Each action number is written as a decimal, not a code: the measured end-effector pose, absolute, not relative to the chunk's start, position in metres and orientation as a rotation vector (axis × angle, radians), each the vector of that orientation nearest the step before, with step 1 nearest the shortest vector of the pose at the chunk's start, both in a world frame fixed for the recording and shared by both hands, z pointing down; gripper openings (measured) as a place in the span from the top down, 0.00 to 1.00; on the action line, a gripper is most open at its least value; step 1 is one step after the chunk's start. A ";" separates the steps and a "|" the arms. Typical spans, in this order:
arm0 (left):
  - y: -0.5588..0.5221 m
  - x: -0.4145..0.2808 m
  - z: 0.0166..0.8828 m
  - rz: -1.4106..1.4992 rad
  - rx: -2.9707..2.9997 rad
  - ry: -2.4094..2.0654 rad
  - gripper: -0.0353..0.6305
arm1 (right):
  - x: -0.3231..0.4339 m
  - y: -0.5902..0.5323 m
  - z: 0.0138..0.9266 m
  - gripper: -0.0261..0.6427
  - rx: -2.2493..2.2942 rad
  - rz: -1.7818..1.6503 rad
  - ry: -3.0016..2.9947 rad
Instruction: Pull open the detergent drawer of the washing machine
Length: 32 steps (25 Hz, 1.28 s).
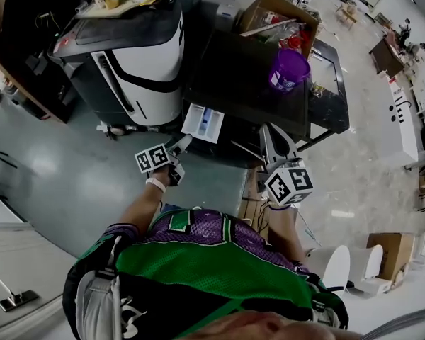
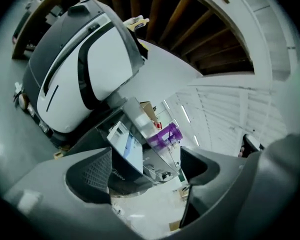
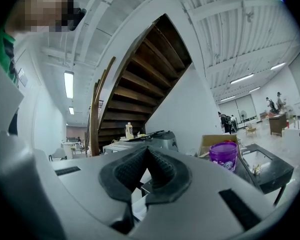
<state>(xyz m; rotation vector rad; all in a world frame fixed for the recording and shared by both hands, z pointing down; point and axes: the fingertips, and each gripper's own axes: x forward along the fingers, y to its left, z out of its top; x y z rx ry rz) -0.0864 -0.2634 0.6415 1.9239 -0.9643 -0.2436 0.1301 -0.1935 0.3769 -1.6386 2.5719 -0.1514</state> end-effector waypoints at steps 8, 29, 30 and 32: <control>-0.270 -0.092 0.579 -0.159 2.189 -1.005 0.30 | 0.134 -0.195 0.376 0.96 -1.706 -0.174 2.517; -0.241 -0.054 0.353 -0.316 2.715 -1.384 0.41 | 0.163 -0.216 0.314 0.96 -1.468 -0.075 2.617; -0.238 -0.051 0.349 -0.319 2.722 -1.396 0.48 | 0.164 -0.218 0.312 0.96 -1.450 -0.073 2.621; -0.234 -0.049 0.340 -0.325 2.723 -1.429 0.55 | 0.165 -0.220 0.307 0.96 -1.411 -0.068 2.631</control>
